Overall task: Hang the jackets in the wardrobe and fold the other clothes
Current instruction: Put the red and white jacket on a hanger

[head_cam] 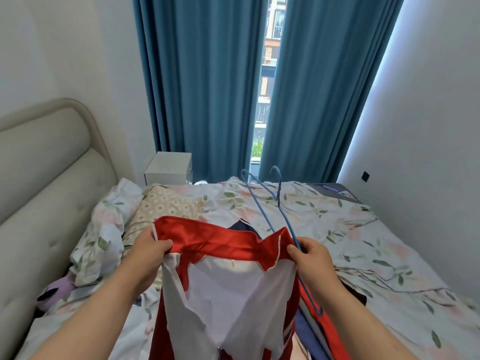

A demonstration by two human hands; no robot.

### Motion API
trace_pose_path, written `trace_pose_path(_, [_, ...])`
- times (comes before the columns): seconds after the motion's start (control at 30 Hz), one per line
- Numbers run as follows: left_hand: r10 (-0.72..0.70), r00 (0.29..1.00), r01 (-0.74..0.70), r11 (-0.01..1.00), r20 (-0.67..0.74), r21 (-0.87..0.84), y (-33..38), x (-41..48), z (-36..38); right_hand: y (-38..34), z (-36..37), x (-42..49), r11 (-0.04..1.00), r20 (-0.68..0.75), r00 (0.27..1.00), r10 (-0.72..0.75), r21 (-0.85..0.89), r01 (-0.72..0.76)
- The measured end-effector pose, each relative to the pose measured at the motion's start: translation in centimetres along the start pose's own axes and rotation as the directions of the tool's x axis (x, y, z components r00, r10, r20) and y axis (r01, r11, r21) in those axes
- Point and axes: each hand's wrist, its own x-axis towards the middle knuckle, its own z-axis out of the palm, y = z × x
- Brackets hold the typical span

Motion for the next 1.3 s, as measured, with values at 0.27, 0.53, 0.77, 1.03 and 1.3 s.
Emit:
trace_pose_path(0.27, [-0.055, 0.998, 0.054, 0.990, 0.003, 0.130, -2.0, 3.3, 3.7, 3.8, -1.2, 2.3, 0.996, 0.015, 0.997, 0.074, -0.050, -0.073])
trace_pose_path(0.53, [-0.104, 0.992, 0.085, 0.966, 0.066, 0.244, -5.0, 9.8, 6.5, 8.3, 0.6, 6.2, 0.988, -0.022, 0.989, 0.149, -0.036, -0.150])
trace_pose_path(0.77, [-0.157, 0.986, 0.124, 0.926, 0.063, 0.357, -13.0, 19.6, 8.6, 15.8, 3.8, 11.6, 0.967, -0.064, 0.968, 0.243, -0.066, -0.247])
trace_pose_path(1.03, [-0.171, 0.985, 0.146, 0.901, 0.025, 0.408, -29.6, 34.6, 13.4, 30.5, 8.4, 21.5, 0.946, -0.115, 0.954, 0.278, -0.138, -0.292])
trace_pose_path(1.3, [-0.108, 0.994, 0.084, 0.834, 0.012, 0.545, -40.5, 42.6, 16.7, 43.0, 9.9, 27.5, 0.891, -0.250, 0.895, 0.368, -0.181, -0.417])
